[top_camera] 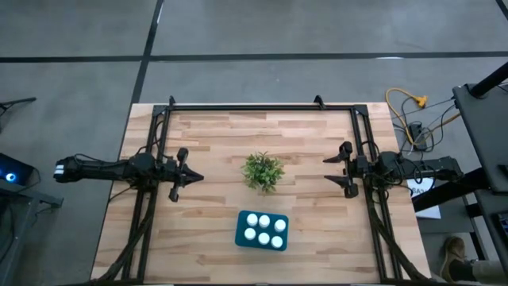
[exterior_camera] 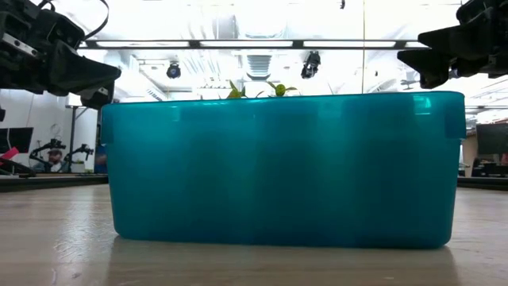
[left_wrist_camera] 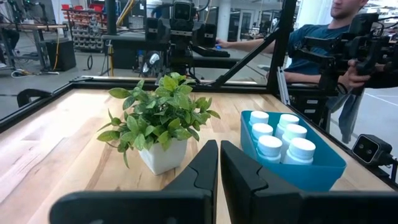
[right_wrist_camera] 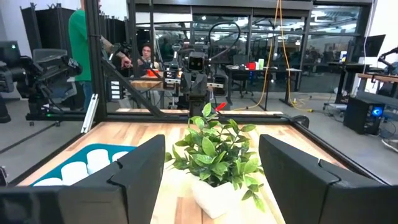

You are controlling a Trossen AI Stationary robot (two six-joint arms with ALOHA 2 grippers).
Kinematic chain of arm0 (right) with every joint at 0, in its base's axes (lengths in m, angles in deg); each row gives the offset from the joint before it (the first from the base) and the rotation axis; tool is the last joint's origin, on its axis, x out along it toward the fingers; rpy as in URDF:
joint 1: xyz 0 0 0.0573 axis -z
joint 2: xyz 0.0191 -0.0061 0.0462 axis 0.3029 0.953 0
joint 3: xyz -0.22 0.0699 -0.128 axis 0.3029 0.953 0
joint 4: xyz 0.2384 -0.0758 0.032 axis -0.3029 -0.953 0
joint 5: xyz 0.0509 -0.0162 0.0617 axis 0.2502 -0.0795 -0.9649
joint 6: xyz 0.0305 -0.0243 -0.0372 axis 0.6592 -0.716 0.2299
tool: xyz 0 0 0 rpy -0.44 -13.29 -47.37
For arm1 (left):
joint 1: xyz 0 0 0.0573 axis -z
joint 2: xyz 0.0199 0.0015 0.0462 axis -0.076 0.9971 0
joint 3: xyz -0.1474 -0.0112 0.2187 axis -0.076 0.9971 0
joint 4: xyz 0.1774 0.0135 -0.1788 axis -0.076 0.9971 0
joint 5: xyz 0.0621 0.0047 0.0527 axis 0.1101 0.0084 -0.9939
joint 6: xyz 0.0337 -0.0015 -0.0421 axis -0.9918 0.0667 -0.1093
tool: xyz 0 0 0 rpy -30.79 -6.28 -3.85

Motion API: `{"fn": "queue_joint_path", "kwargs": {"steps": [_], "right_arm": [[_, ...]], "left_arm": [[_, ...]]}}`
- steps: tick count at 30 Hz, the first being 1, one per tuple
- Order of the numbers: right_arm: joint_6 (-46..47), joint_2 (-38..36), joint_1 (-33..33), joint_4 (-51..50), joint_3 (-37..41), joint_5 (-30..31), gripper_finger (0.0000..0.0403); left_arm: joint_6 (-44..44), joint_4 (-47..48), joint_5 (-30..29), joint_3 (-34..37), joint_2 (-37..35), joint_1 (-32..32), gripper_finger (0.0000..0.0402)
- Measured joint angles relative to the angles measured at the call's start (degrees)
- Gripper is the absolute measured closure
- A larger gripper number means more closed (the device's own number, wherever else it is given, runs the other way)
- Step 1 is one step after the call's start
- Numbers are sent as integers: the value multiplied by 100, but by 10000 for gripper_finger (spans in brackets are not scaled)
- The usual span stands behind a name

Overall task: Pick and place pill bottles into a basket
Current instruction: Return to Home Position

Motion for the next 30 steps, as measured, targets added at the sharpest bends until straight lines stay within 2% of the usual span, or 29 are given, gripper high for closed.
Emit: {"fn": "queue_joint_path", "kwargs": {"steps": [4,7,22,30], "right_arm": [[47,0,0,-3,0,2,158],[71,0,-1,-3,0,2,180],[-394,4,-1,-217,0,-2,386],[-69,9,-2,-695,0,-4,394]], "left_arm": [[2,1,0,0,0,0,402],[2,0,0,2,0,0,402],[0,1,0,2,0,-1,402],[1,1,0,2,0,0,402]]}}
